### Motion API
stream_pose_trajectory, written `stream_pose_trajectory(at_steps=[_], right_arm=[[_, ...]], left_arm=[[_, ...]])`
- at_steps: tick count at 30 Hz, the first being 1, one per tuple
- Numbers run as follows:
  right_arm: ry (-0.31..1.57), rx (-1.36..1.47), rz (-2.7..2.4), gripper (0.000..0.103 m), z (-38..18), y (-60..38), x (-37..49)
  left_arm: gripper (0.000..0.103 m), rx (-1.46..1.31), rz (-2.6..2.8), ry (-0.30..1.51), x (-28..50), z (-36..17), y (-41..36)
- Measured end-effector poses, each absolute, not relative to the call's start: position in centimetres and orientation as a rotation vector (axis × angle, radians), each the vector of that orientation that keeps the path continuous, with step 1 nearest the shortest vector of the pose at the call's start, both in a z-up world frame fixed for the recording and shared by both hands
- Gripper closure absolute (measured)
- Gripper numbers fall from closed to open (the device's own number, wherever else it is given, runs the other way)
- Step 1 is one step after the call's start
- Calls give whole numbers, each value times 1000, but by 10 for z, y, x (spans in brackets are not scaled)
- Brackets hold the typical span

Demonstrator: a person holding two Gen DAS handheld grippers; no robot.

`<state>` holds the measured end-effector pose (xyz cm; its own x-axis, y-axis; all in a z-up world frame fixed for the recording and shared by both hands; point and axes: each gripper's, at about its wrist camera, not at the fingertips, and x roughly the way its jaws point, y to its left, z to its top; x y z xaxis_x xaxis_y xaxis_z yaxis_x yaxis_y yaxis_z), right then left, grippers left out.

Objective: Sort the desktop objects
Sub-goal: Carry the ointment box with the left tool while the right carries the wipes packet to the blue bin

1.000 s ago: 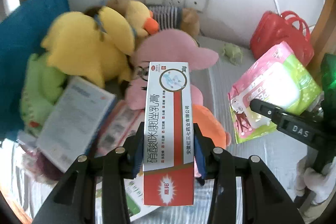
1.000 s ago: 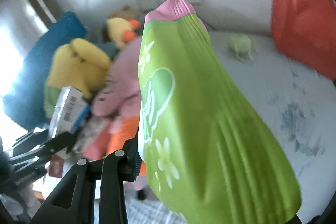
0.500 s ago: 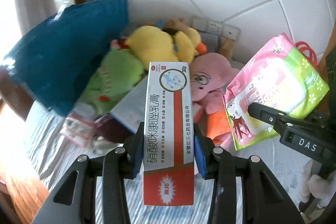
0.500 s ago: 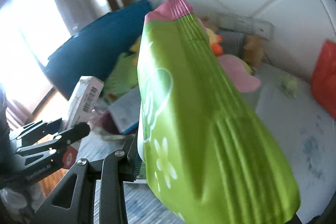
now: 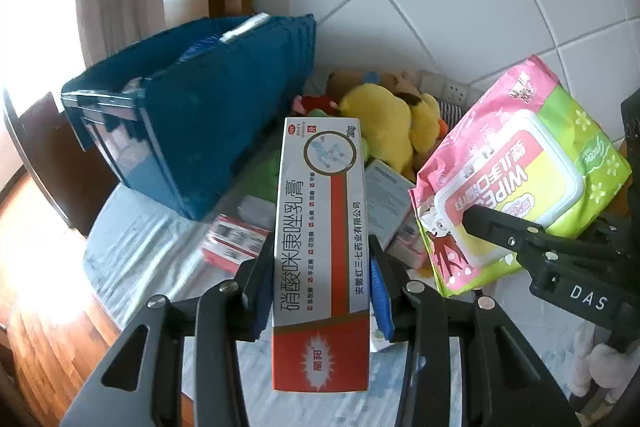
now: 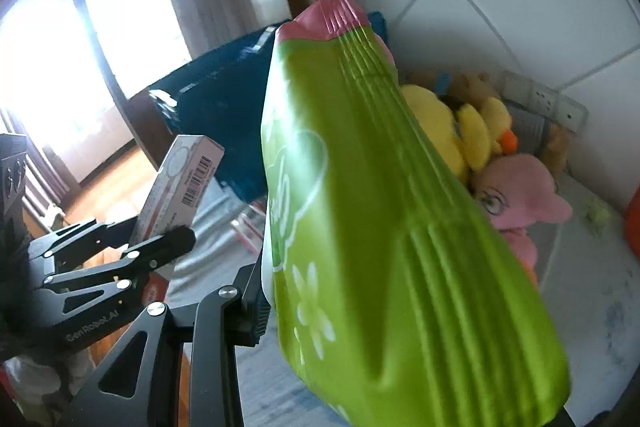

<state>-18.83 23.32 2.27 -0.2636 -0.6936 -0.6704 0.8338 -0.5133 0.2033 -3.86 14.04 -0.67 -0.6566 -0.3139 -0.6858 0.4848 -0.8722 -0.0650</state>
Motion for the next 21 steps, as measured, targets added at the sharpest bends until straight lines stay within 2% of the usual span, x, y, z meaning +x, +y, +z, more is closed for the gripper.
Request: stream_pose_trajectory(at_steps=[9,21], right_arm=[[181,828,-1919,68,41,148,-136],[188,638,-1848,68,97,30,-155]], left_arm=[[63,939,-2518,276,7,14,49],[63,721,-2450,263,14,65,-64]])
